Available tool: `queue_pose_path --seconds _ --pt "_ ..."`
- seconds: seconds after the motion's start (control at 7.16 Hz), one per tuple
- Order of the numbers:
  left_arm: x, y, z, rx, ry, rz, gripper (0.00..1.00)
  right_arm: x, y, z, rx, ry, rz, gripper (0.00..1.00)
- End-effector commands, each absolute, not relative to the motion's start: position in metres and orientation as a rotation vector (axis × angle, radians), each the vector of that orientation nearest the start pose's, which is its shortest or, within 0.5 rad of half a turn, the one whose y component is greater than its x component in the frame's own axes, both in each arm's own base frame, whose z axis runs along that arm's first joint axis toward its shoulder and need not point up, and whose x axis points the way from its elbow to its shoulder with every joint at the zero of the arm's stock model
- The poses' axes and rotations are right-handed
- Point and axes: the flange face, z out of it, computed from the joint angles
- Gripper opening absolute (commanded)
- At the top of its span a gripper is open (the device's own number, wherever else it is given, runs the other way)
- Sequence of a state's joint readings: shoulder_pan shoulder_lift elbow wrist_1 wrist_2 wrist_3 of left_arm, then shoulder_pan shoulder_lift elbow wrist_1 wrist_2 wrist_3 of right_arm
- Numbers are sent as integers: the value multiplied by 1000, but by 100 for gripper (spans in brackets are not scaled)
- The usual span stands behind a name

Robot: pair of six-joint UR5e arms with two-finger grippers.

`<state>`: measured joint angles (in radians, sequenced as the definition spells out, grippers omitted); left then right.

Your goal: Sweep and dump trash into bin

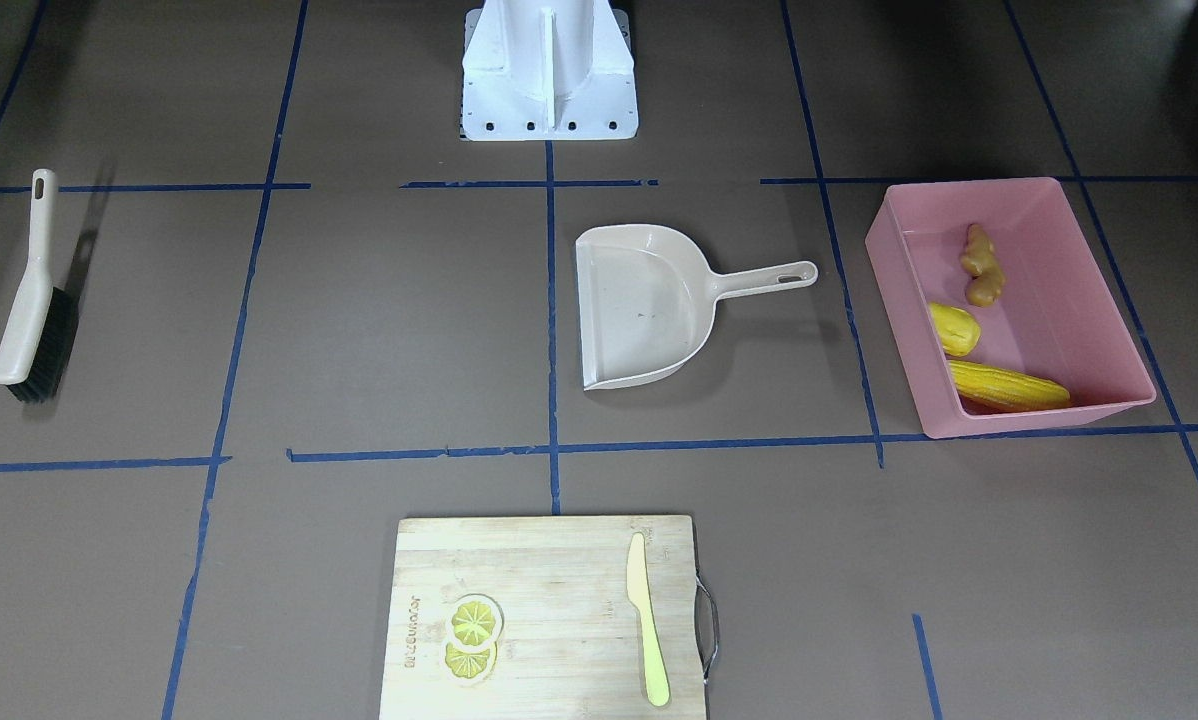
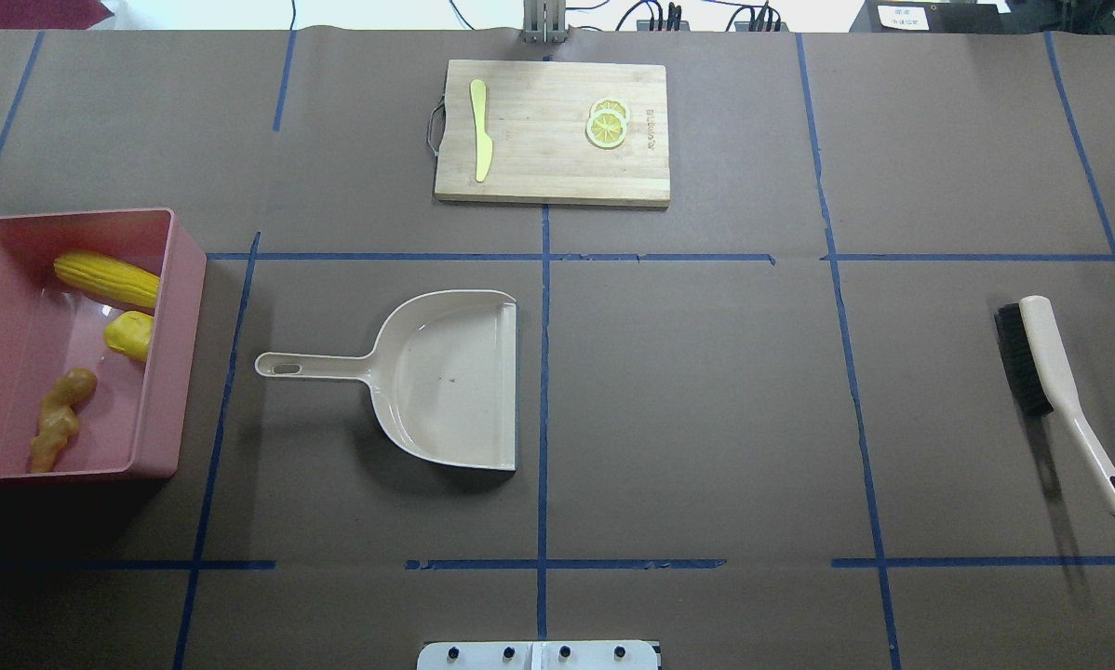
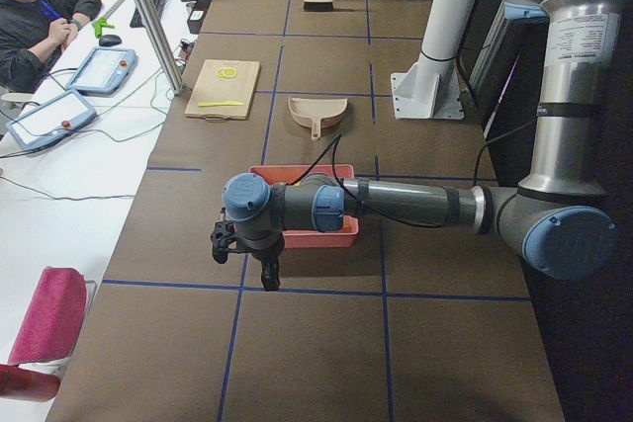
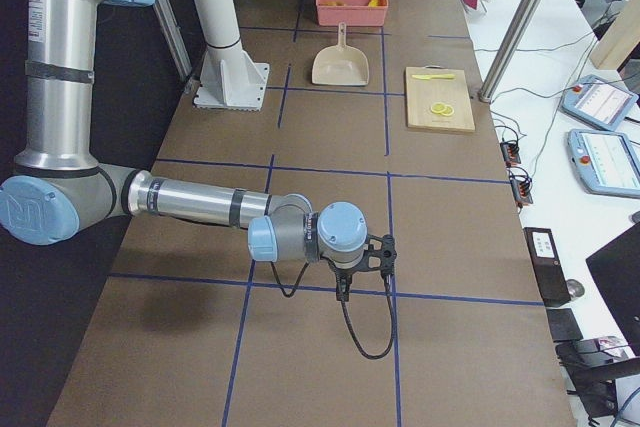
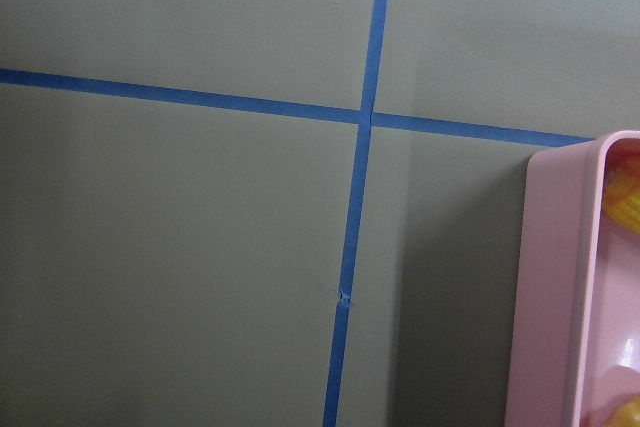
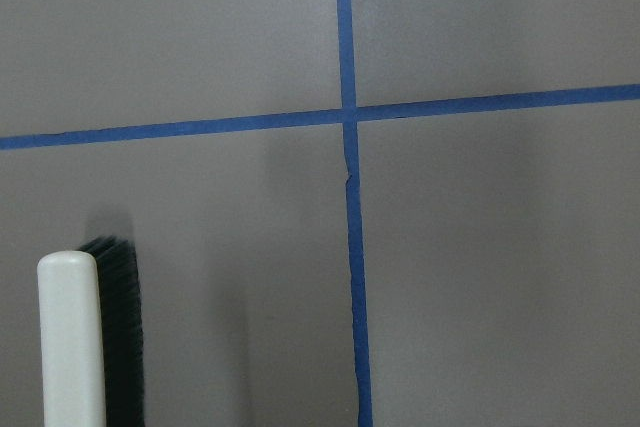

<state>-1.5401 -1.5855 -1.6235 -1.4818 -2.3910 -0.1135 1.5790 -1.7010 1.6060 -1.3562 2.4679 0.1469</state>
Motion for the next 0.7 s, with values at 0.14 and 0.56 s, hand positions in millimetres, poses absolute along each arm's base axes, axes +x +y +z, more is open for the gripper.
queue_pose_path --seconds 0.14,0.56 --pt "-45 -498 627 -72 818 -84 100 73 -437 674 43 -856 50 100" --pt "-45 -499 627 -71 818 -83 100 106 -440 672 46 -855 45 100"
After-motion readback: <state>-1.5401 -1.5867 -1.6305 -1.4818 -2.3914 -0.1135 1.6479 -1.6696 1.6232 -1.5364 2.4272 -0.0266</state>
